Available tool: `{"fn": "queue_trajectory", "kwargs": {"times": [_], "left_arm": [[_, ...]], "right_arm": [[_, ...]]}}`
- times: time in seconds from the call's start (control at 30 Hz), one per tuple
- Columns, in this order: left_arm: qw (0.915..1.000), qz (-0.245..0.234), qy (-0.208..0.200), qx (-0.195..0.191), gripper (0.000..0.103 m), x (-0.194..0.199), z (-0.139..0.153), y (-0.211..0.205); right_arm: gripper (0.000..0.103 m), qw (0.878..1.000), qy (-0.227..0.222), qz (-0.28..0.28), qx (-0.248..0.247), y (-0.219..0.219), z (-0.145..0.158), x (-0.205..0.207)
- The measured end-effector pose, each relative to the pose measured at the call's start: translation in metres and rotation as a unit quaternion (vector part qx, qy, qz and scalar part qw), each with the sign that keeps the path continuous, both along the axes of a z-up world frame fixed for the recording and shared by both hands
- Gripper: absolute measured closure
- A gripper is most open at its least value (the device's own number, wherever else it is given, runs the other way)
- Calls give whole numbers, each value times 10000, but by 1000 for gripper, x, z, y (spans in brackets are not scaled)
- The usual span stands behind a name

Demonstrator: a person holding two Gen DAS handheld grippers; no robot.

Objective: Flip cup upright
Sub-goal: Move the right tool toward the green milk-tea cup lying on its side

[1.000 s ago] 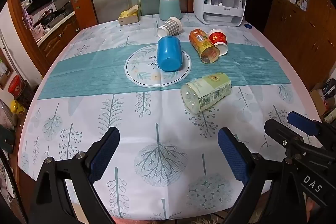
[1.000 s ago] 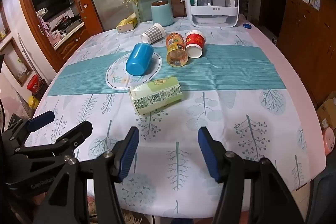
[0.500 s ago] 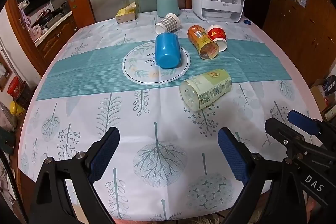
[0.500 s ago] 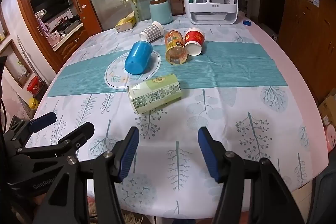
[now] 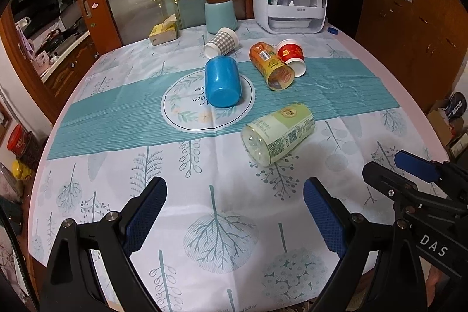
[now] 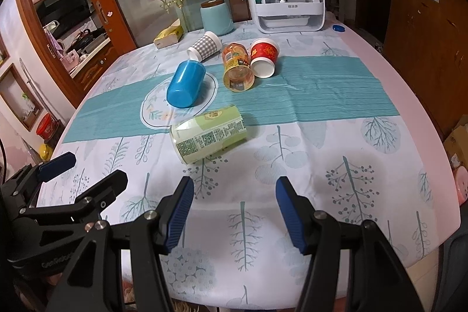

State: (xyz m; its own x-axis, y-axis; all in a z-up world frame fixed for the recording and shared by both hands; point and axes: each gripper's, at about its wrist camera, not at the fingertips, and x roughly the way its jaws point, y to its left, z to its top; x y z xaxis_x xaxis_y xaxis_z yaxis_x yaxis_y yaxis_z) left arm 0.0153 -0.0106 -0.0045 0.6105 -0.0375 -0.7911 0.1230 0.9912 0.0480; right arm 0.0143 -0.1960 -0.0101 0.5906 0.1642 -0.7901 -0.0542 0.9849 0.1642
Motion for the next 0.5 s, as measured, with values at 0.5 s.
{"fn": "queue_trajectory", "kwargs": {"times": [0.5], "left_arm": [[10000,43,67,51,9,17,-3,2]], "right_arm": [[44,10000,-32,5,52,-2,-1,4]]}}
